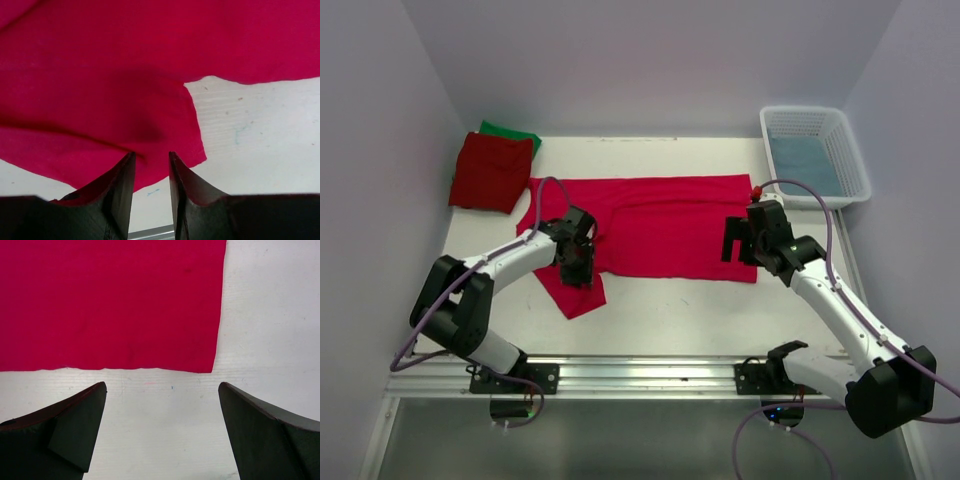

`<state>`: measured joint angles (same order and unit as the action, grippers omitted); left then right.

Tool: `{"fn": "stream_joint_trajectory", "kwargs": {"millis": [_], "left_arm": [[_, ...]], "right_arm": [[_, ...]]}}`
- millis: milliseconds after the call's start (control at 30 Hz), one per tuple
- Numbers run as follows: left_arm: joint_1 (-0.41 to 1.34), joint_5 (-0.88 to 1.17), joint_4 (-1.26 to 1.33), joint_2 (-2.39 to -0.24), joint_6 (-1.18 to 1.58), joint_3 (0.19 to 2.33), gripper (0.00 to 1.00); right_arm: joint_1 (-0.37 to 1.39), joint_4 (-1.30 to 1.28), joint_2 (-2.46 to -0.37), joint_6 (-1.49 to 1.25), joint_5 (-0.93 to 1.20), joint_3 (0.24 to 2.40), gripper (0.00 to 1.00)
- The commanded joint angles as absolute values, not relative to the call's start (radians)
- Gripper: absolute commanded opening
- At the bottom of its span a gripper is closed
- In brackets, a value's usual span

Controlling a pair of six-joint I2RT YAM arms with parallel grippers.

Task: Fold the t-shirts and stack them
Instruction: Grap the side of the flattened tshirt closest away from the robot with both arms

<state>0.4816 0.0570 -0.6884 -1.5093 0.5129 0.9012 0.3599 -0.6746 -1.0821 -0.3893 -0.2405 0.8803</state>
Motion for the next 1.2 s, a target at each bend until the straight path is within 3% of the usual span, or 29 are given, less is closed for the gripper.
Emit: {"fn": "stream_joint_trajectory", "kwargs": {"millis": [0,233,933,1033,1167], "left_arm": [[0.489,0.003,-0.661,-1.534,0.520,0.933,0.36],[0.505,-0.123,-0.742,-1.514,0.541,0.933,0.38],[0.552,-0.072,-0.704,-1.534,0.672,0.862,0.35],[0.561,-0.072,-0.703,-1.539,0.678,0.858,0.32],[0.563,-0.063,-0.687,-1.540,0.680,0.841,0.19]], "right_arm": [[0.364,-0.681,-1.078,-0.390,-0.242,0.891,0.99],[0.364,-0.681,-1.089,-0.391,-0.244,0.891,0.99],[0.364,-0.680,-1.088,-0.397,-0.261,0.885,0.98],[0.364,-0.681,-1.089,-0.397,-0.258,0.885,0.95],[0.365,-0.681,-1.083,-0.396,-0.259,0.882,0.92]]}}
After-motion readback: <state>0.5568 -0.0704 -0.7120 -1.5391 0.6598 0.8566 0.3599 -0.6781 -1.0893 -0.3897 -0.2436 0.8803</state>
